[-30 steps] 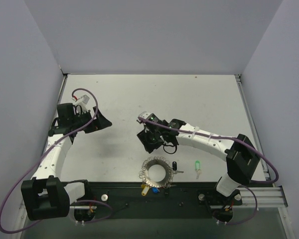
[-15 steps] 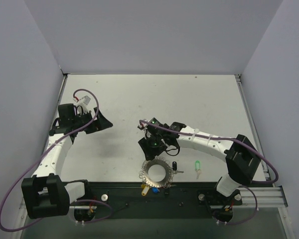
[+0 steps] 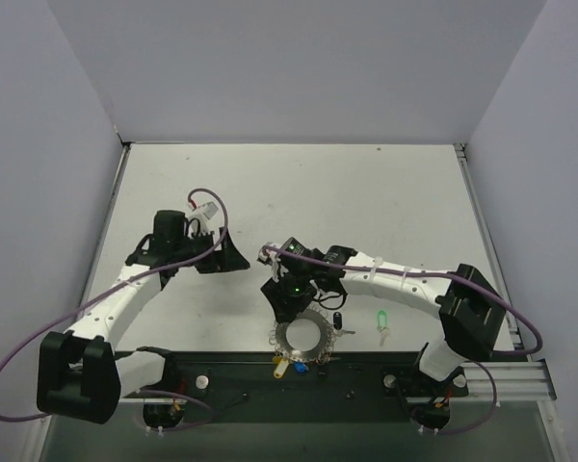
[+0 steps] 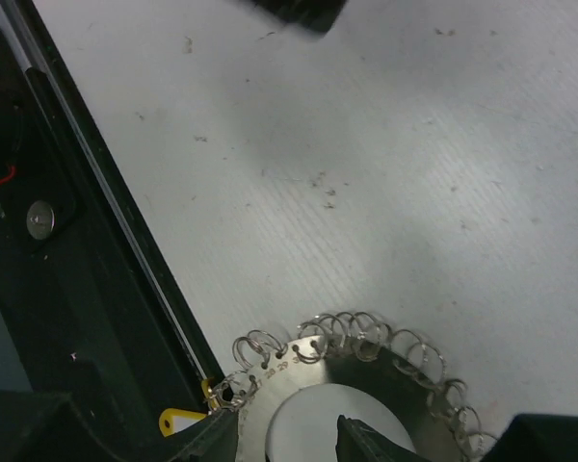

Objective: Put the keys on the keyring

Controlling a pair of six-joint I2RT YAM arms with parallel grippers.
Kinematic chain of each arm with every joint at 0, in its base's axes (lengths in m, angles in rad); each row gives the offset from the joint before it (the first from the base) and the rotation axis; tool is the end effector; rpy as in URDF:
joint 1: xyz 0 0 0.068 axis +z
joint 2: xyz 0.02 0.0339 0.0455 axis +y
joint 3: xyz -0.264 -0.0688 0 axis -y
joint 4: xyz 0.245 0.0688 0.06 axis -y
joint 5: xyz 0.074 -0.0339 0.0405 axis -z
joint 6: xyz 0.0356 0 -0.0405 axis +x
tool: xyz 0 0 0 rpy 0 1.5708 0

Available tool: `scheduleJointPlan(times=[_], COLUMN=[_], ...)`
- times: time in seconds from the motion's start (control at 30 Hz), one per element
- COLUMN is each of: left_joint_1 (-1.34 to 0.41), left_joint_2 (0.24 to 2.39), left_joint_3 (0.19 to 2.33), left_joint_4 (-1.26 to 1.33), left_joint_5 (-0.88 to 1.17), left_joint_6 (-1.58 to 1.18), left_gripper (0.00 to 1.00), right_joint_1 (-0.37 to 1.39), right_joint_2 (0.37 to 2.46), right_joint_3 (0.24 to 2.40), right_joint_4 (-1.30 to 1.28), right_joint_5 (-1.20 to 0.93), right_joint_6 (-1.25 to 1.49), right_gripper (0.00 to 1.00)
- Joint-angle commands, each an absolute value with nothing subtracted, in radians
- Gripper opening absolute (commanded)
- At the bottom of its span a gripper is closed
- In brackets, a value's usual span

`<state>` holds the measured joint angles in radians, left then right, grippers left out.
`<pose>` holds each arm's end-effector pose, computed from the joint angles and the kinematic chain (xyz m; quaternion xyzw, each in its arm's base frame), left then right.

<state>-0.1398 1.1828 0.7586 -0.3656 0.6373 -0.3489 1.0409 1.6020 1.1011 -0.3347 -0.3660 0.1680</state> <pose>0.2350 -0.0545 0.2388 0.0270 0.8858 -0.3685 0.2807 0.1628 0.3032 0.2328 -0.4472 0.8039 0.3406 0.1942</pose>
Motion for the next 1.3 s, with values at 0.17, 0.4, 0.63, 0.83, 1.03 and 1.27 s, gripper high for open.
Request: scheduleJointPlan(times=[0.17, 0.4, 0.63, 0.83, 1.03, 1.27], left_joint_1=[-0.371, -0.557, -0.574, -0.615, -0.623, -0.637], left_joint_2=[0.967, 0.953, 1.012, 1.046, 1.045, 1.097], left_joint_3=[0.470, 0.345, 0.296, 0.258, 0.230, 0.227], left_joint_4=[-0.126, 0.001, 0.070, 0.118, 0.146, 0.179], left_joint_5=[0.614, 0.522, 0.509, 0.512, 0.534, 0.534], left_joint_6=[-0.612, -0.752, -0.784, -0.796, -0.805, -0.808], left_gripper=[0.69, 0.55, 0.52, 0.45, 0.39, 0.38], right_joint_1=[0.873, 0.703, 0.618, 0.601, 0.598, 0.598], right_joint_2=[1.392, 1.304, 1.246, 1.238, 1.238, 1.241], right_joint_3=[0.968, 0.890, 0.854, 0.845, 0.839, 0.835], right_joint_4=[-0.241, -0.160, -0.153, -0.149, -0.146, -0.135], right_joint_5=[-0.390, -0.507, -0.552, -0.563, -0.563, -0.575], right_joint_6=[0.233, 0.299, 0.302, 0.302, 0.296, 0.298], right_gripper=[0.45, 0.45, 0.46, 0.46, 0.46, 0.46])
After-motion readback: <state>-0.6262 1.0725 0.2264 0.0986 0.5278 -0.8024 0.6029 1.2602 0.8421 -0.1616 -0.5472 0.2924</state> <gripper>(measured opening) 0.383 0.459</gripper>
